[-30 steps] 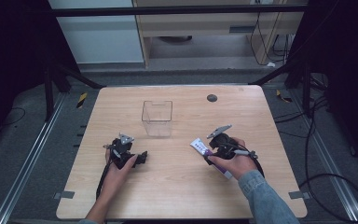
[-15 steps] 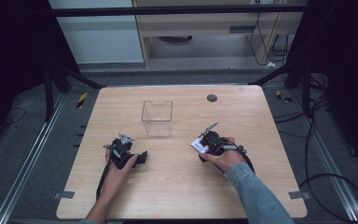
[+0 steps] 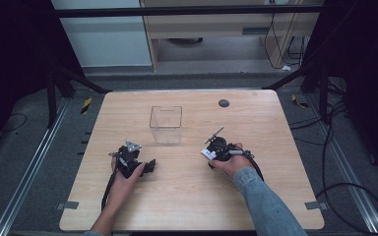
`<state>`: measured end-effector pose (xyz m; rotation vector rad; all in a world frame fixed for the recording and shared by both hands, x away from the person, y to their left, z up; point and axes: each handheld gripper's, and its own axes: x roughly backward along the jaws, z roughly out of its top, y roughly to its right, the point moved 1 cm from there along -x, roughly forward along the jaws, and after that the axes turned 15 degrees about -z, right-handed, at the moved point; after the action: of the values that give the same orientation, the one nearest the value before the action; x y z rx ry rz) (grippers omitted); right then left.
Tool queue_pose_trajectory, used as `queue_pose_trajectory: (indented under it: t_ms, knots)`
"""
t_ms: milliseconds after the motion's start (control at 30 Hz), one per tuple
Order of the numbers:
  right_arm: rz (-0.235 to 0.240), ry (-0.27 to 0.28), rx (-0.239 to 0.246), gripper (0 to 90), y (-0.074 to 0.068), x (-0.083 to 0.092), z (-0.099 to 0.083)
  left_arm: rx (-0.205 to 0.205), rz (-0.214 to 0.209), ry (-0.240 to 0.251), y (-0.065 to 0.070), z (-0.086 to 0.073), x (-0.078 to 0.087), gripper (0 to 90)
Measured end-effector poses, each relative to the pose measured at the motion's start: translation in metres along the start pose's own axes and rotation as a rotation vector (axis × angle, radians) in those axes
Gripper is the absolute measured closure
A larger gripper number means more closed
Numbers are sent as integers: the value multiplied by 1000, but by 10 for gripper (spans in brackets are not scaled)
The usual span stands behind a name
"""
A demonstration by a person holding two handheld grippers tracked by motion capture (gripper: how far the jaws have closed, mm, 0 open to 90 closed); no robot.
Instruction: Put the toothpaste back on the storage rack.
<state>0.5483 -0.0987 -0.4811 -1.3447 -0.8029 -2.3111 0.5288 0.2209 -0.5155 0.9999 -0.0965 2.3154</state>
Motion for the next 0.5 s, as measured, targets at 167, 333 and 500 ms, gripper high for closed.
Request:
queue_pose_trajectory:
  t_ms: [167, 333, 500]
  knots:
    - [0, -4, -7, 493, 2, -1, 0, 0, 0, 0, 0, 0, 0, 0]
    - [-4, -7, -7, 547, 3, -1, 0, 0, -1, 0, 0, 0, 0, 0]
    - [23, -14, -35, 559, 6, -2, -1, -2, -2, -1, 0, 0, 0, 0]
